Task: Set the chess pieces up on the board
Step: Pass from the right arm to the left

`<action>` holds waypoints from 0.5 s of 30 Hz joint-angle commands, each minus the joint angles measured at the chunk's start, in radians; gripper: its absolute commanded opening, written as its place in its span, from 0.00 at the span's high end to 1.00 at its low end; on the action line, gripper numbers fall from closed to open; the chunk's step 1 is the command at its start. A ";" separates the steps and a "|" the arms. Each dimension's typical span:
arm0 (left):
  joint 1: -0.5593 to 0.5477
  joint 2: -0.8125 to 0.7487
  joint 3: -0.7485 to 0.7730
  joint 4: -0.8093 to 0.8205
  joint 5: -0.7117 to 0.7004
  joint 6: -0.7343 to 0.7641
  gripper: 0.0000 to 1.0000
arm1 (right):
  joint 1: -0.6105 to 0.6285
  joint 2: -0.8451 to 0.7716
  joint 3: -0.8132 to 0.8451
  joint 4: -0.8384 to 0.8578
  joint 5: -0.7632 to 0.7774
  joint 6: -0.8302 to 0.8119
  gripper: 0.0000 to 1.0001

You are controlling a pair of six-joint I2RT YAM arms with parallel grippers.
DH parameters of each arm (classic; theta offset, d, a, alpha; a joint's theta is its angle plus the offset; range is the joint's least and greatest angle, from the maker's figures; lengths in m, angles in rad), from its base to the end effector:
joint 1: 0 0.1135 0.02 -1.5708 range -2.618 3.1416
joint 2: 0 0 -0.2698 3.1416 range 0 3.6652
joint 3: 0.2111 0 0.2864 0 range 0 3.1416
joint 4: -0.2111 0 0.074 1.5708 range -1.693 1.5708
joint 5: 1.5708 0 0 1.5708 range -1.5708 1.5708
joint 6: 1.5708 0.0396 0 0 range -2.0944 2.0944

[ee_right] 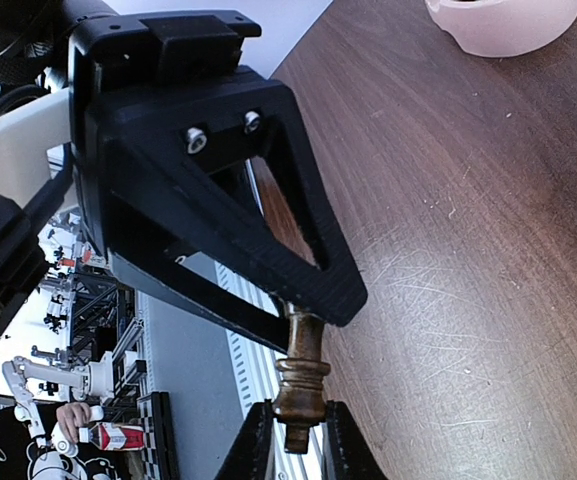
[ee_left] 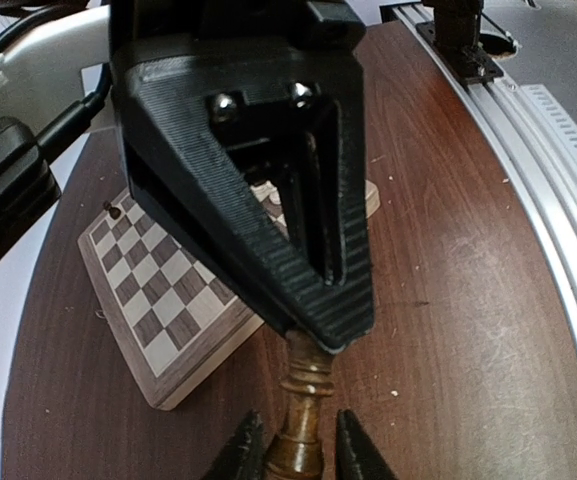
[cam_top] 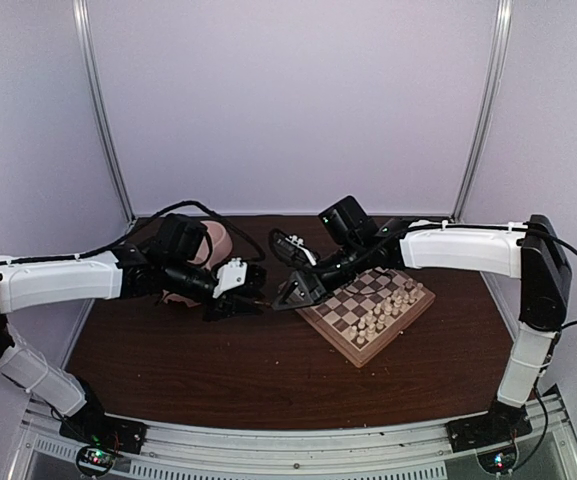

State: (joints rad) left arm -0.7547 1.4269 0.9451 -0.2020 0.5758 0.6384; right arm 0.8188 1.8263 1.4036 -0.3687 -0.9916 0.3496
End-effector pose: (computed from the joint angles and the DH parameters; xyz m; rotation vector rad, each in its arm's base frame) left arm 0.2332 -0.2489 0.2362 1.6453 1.4857 -0.7096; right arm 0.2732 0.3407 0.2463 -1.1208 2.3016 1.6936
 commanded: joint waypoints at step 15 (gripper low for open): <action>-0.008 -0.040 -0.067 0.232 -0.060 -0.113 0.99 | -0.020 -0.052 0.013 0.038 0.063 -0.016 0.66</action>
State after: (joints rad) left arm -0.7559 1.4223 0.9184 -0.1284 0.5320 0.5953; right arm 0.8154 1.8256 1.4036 -0.3302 -0.9657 0.3676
